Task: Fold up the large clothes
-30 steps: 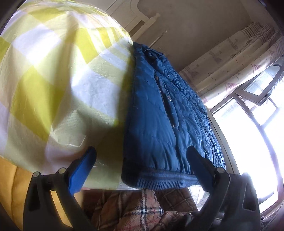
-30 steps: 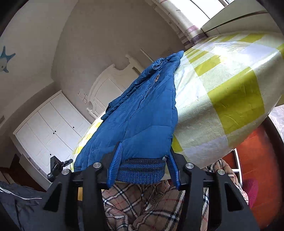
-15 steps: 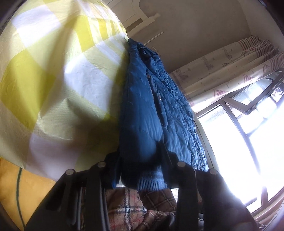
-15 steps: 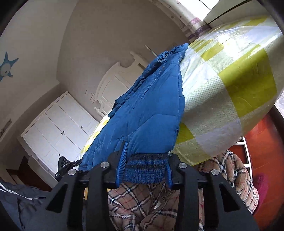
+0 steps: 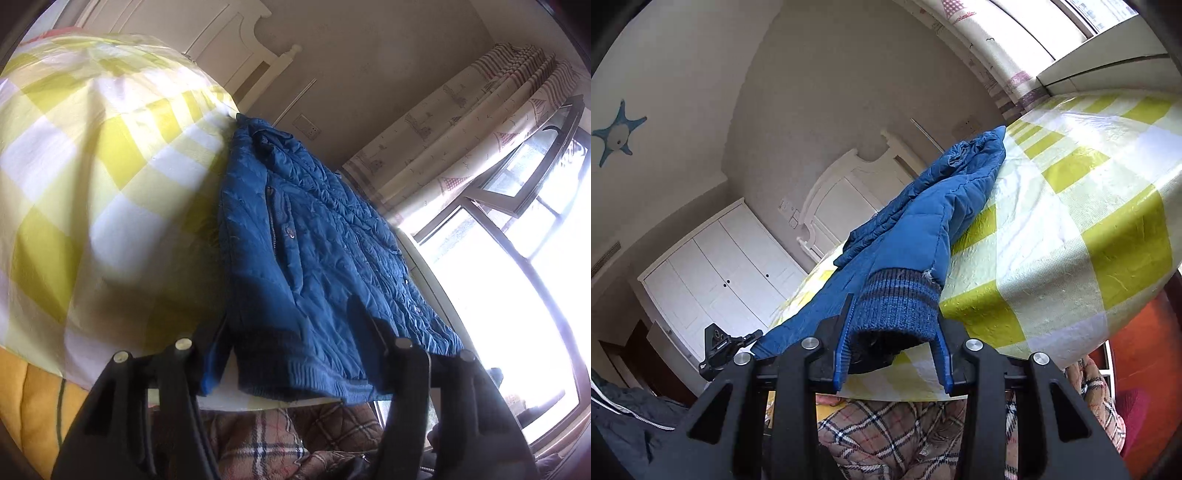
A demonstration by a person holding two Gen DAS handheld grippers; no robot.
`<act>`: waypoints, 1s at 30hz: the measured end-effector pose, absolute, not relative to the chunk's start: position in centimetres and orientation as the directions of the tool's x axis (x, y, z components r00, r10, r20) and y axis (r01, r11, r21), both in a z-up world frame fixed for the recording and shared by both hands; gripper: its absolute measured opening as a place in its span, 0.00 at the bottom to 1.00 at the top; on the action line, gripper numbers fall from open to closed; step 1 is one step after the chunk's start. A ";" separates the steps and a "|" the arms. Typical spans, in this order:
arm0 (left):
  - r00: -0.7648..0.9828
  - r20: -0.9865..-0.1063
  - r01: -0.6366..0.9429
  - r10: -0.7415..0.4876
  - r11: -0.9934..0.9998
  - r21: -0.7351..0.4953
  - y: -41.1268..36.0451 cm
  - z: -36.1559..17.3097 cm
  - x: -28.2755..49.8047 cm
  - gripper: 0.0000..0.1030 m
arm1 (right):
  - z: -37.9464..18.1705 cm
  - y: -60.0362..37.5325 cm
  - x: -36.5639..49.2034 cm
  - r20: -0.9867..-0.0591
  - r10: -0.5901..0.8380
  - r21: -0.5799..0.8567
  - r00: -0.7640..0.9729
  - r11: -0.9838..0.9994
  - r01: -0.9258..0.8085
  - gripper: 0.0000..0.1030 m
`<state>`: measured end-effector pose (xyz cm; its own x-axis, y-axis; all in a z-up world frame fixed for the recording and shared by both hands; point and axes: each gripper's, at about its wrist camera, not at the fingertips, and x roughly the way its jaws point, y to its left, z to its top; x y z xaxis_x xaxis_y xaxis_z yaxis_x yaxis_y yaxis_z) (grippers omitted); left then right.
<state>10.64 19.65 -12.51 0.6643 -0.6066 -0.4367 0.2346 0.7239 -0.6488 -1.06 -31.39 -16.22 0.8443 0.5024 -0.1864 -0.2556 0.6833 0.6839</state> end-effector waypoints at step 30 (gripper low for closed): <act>0.598 0.054 0.533 -0.800 0.346 -0.772 27.4 0.0 2.9 0.23 | -0.7 -28.2 -8.7 0.124 0.577 0.480 0.807 0.677 -0.558 0.17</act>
<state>2.92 27.39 0.05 0.5981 -0.7996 0.0541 0.5330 0.3464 -0.7719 -8.66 -28.16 -0.73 0.8070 0.5774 0.1240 -0.5581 0.6769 0.4800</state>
